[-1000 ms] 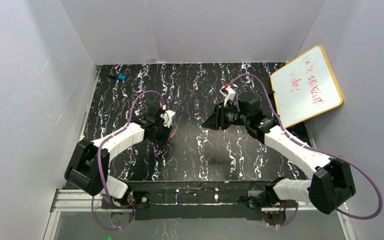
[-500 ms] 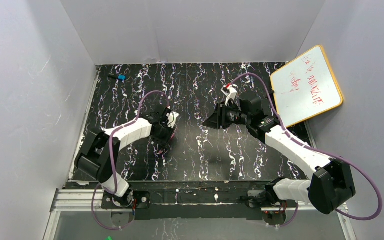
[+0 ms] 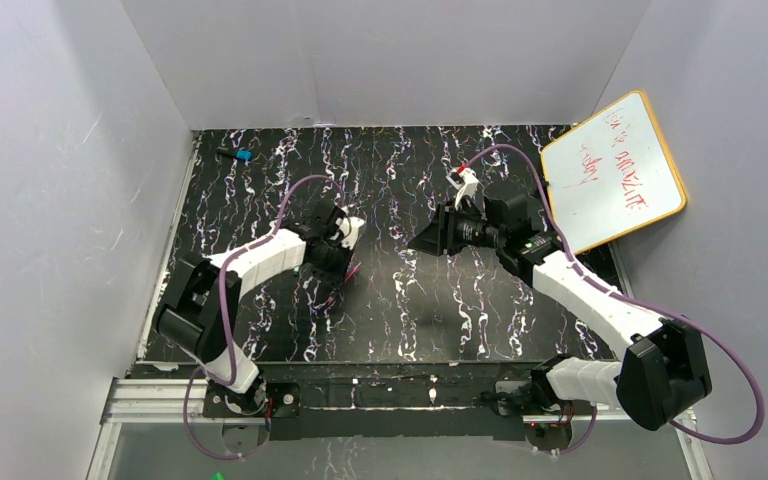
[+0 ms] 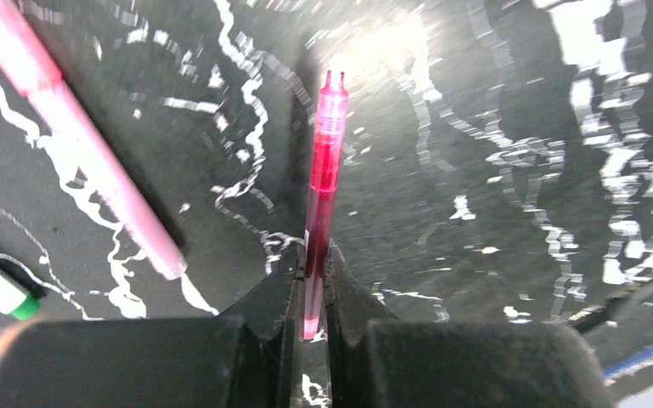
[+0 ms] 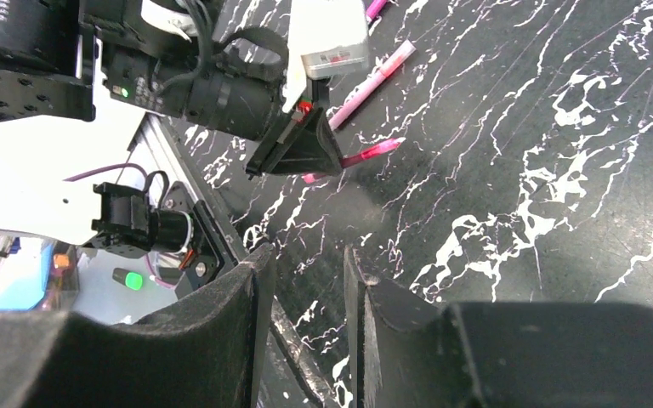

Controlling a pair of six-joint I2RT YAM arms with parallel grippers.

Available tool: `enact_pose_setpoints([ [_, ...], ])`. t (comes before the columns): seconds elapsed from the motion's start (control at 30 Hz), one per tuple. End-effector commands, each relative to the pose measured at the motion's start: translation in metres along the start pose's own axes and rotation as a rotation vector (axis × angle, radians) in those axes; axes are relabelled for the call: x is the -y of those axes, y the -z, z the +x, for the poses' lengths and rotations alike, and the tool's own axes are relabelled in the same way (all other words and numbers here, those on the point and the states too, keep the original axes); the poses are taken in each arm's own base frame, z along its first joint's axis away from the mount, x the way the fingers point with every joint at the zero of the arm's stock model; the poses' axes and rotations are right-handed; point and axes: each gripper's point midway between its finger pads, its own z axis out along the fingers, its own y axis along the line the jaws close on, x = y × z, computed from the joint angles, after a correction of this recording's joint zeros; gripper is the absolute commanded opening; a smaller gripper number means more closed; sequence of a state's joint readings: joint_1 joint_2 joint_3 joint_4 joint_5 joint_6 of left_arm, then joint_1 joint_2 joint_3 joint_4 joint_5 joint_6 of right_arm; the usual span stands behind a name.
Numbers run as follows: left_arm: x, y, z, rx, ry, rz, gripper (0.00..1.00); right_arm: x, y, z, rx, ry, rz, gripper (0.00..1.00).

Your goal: Insert the pens into the pen caps

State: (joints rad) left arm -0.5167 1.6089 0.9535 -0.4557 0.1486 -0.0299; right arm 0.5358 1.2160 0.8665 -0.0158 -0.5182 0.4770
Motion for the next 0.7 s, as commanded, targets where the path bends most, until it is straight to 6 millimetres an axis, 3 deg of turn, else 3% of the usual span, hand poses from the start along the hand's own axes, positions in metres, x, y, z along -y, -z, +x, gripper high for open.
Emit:
enact_pose_setpoints([
  [0.0,0.043,0.049,-0.06,0.227,-0.038,0.19,0.0,-0.02,0.004,-0.016,0.099,0.019,-0.101,0.43],
  [0.13,0.064,0.08,-0.1,0.389,-0.03,0.283,0.0,-0.033,0.013,-0.029,0.251,-0.037,-0.183,0.43],
  [0.27,0.085,0.105,-0.125,0.511,-0.01,0.397,0.0,-0.036,0.021,-0.035,0.39,-0.088,-0.243,0.46],
  [0.43,0.105,0.123,-0.137,0.56,0.005,0.518,0.0,-0.033,0.022,-0.042,0.451,-0.106,-0.248,0.52],
  [0.67,0.122,0.142,-0.135,0.591,0.004,0.624,0.0,-0.031,0.017,-0.058,0.493,-0.095,-0.231,0.55],
])
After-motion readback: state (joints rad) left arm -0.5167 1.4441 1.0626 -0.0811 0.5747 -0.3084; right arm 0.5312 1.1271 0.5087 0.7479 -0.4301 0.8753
